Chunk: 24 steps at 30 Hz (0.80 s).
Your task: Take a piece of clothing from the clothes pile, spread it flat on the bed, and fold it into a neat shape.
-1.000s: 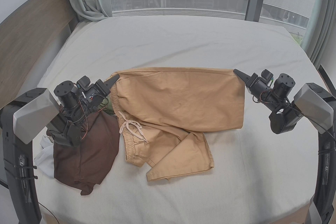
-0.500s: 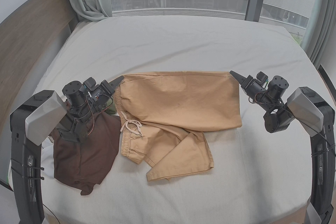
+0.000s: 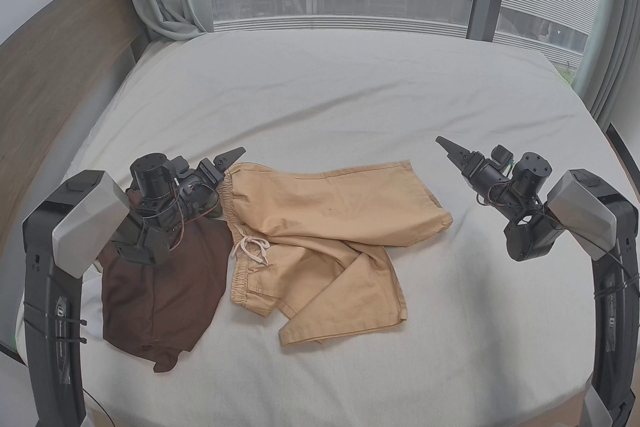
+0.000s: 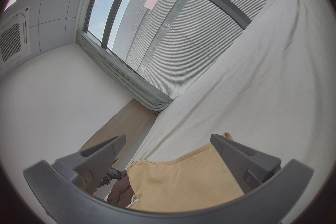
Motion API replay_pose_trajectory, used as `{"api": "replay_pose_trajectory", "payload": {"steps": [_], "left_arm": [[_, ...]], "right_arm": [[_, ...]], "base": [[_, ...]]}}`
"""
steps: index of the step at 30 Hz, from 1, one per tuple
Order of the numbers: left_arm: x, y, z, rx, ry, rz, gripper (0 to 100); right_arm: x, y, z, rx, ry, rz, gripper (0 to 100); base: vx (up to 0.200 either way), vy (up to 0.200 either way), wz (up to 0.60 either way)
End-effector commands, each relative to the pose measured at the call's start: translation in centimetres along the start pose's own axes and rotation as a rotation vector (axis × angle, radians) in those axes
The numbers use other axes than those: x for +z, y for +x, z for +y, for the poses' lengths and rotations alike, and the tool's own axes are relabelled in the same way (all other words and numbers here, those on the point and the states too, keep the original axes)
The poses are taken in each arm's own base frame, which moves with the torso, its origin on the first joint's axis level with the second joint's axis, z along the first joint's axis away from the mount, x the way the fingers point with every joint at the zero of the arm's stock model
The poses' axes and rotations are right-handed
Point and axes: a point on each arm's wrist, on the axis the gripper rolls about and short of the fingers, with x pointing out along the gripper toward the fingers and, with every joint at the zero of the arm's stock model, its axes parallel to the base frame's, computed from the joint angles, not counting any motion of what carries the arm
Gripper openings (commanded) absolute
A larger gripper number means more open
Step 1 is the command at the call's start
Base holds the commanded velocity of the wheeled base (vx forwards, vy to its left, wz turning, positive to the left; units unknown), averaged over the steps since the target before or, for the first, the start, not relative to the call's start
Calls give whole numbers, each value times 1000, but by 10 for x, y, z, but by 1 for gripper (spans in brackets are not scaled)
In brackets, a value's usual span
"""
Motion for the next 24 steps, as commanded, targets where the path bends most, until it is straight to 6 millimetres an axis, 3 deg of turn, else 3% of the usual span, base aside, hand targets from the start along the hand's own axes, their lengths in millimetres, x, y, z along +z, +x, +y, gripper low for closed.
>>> {"api": "replay_pose_trajectory", "payload": {"steps": [1, 6, 16, 20, 24], "left_arm": [[9, -2, -4, 54, -9, -28, 100], [12, -12, -15, 71, -11, -28, 100], [12, -55, -37, 100, 8, -14, 100], [-2, -76, -35, 111, 46, 19, 100], [-15, -87, -33, 101, 74, 45, 100]], "right_arm": [[0, -16, 23, 8, -11, 10, 100], [-13, -30, 33, -6, -1, 44, 100], [-53, -67, 51, -87, -33, 210, 100], [-70, -80, 67, -93, -34, 286, 100], [-83, -91, 71, -112, -32, 342, 100]], "base": [[0, 0, 0], [0, 0, 0], [0, 0, 0], [0, 0, 0], [0, 0, 0]]}}
